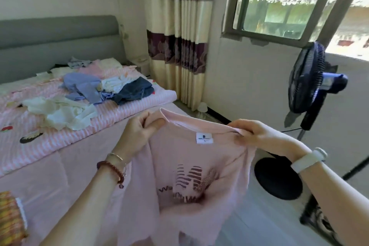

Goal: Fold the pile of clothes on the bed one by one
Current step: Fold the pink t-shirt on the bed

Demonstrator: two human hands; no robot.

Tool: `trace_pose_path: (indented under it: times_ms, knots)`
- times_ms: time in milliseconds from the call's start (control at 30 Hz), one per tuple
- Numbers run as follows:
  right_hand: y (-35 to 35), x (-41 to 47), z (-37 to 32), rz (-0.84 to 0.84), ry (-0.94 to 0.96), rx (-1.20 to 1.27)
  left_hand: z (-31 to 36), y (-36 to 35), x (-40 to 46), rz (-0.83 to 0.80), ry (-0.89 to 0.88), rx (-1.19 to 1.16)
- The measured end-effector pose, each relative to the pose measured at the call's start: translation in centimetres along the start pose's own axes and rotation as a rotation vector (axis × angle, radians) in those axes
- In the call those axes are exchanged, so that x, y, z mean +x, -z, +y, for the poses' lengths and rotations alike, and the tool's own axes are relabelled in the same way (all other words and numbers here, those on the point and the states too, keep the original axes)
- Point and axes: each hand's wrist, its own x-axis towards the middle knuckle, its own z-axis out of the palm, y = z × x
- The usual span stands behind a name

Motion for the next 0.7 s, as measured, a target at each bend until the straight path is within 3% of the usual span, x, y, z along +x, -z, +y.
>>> trace_pose_path:
  times_ms: [133,400,567,700]
  knots:
    - [1.3,-4.7,3.6,0.250,0.099,-0.162,3.7,-4.4,-3.5,0.158,-0.098,0.014]
    - [1.0,-9.7,5.2,0.671,0.315,-0.124,7.8,-5.5,-9.8,0.233,-0.124,0.139]
    - [-0.2,-8.4,3.9,0.759,0.439,-0.224,7.4,-2.3,-11.9,0.322,-0.091,0.284]
    - [-0.7,-4.9,3.3,0.800,0.509,-0.358,6.7,0.9,-11.6,0.287,-0.081,0.345]
